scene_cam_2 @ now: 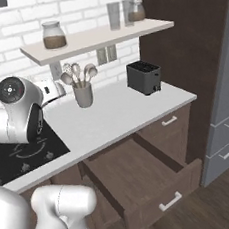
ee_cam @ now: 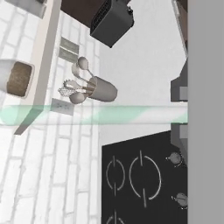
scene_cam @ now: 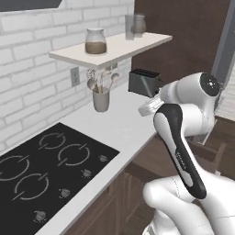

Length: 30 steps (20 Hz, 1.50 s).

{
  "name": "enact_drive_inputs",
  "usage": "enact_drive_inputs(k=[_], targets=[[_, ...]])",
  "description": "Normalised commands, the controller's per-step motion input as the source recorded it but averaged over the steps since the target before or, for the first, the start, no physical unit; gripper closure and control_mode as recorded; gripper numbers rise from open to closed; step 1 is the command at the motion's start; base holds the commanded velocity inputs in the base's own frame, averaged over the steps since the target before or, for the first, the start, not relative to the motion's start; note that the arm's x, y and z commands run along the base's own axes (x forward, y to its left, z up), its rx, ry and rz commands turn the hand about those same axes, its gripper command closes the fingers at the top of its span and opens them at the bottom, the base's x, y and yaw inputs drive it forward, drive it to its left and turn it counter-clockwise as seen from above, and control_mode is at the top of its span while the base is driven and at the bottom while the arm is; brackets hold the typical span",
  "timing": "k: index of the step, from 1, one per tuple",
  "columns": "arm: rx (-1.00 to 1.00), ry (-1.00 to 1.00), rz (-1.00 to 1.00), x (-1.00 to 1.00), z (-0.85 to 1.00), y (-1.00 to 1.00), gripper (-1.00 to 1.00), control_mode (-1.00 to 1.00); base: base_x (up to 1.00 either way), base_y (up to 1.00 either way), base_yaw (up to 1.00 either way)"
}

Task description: Take a straw from the drawer in front and place it inside the glass cup on the dining counter.

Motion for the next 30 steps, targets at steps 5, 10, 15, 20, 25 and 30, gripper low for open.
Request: enact_drive_inputs(k=[5, 10, 15, 20, 25, 30], targets=[[0.0, 0.0, 0.0, 0.0, 0.0, 0.0, 1.0, 1.0, -0.71, -0.09, 0.0], [0.0, 0.0, 0.0, 0.0, 0.0, 0.0, 1.0, 1.0, -0.34, -0.07, 0.0], [0.0, 0.0, 0.0, 0.0, 0.0, 0.0, 1.0, 1.0, 0.0, 0.0, 0.0], [0.0, 0.0, 0.0, 0.0, 0.0, 0.0, 1.0, 1.0, -0.41, 0.0, -0.19], [0.0, 0.0, 0.0, 0.0, 0.0, 0.0, 1.0, 1.0, -0.64, 0.0, -0.43], [0.0, 0.0, 0.0, 0.0, 0.0, 0.0, 1.0, 1.0, -0.63, 0.0, -0.54]])
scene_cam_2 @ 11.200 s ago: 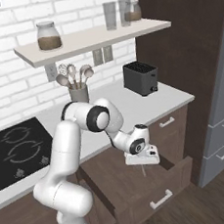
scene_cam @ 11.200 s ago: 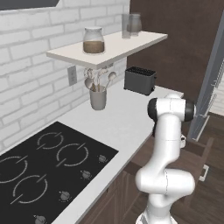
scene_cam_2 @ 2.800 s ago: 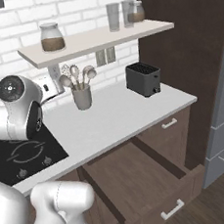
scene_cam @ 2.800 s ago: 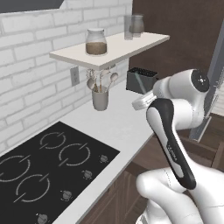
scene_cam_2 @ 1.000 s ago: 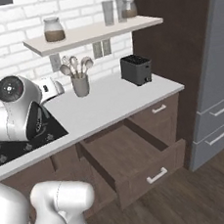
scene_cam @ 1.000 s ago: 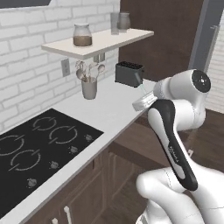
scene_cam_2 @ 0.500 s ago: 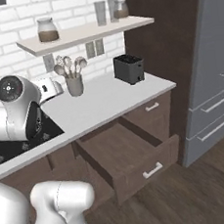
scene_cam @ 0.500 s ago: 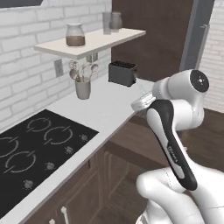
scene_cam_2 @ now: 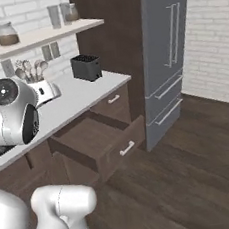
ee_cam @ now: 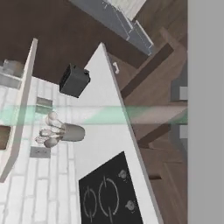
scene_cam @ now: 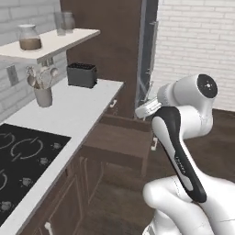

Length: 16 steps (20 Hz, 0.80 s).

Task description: Take a straw from the drawer in front and place it inside the glass cup on the dining counter.

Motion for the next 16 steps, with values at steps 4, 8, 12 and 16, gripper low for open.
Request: enact_drive_inputs(k=[4, 8, 12, 16], targets=[[0.0, 0.0, 0.0, 0.0, 0.0, 0.0, 1.0, 1.0, -0.42, -0.03, -0.63], [0.0, 0.0, 0.0, 0.0, 0.0, 0.0, 1.0, 1.0, -0.28, -0.19, -0.68], [0.0, 0.0, 0.0, 0.0, 0.0, 0.0, 1.0, 1.0, -0.22, -0.11, -0.63], [0.0, 0.0, 0.0, 0.0, 0.0, 0.0, 1.0, 1.0, -0.12, 0.0, -0.6]])
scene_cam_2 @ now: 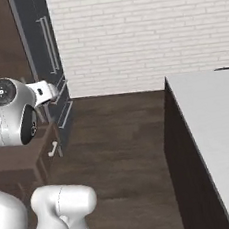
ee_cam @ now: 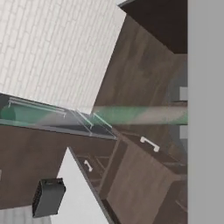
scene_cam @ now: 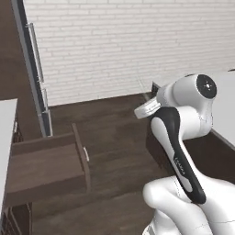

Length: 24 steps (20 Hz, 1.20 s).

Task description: Take a straw from the drawer in front and place it inside the glass cup on the dining counter.

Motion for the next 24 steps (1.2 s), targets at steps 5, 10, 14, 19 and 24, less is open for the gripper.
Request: enact_drive_inputs(k=[5, 10, 14, 19, 24], targets=[[0.0, 0.0, 0.0, 0.0, 0.0, 0.0, 1.0, 1.0, -0.03, -0.01, -0.58], [0.0, 0.0, 0.0, 0.0, 0.0, 0.0, 1.0, 1.0, -0.05, -0.05, -0.53], [0.0, 0.0, 0.0, 0.0, 0.0, 0.0, 1.0, 1.0, 0.06, 0.01, -0.46], [0.0, 0.0, 0.0, 0.0, 0.0, 0.0, 1.0, 1.0, 0.32, 0.04, -0.15], [0.0, 0.0, 0.0, 0.0, 0.0, 0.0, 1.0, 1.0, 0.49, 0.07, 0.0]])
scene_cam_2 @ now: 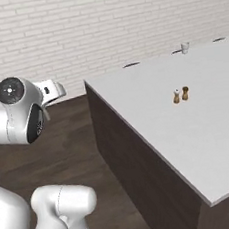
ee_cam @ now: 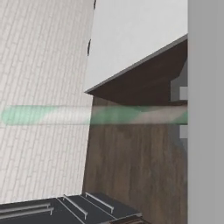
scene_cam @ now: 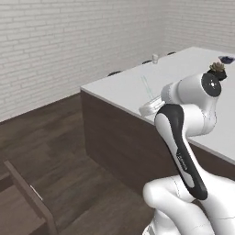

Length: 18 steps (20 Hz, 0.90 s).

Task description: Take a straw from the drawer in front and place it inside the glass cup on the dining counter.

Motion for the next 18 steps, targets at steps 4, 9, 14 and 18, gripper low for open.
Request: enact_drive_inputs(k=[4, 9, 14, 18], targets=[[0.0, 0.0, 0.0, 0.0, 0.0, 0.0, 1.0, 1.0, 0.98, 0.33, 0.06], [0.0, 0.0, 0.0, 0.0, 0.0, 0.0, 1.0, 1.0, 1.0, 0.39, 0.13], [0.0, 0.0, 0.0, 0.0, 0.0, 0.0, 1.0, 1.0, 1.0, 0.0, 0.37], [0.0, 0.0, 0.0, 0.0, 0.0, 0.0, 1.0, 1.0, 1.0, -0.42, 0.53]])
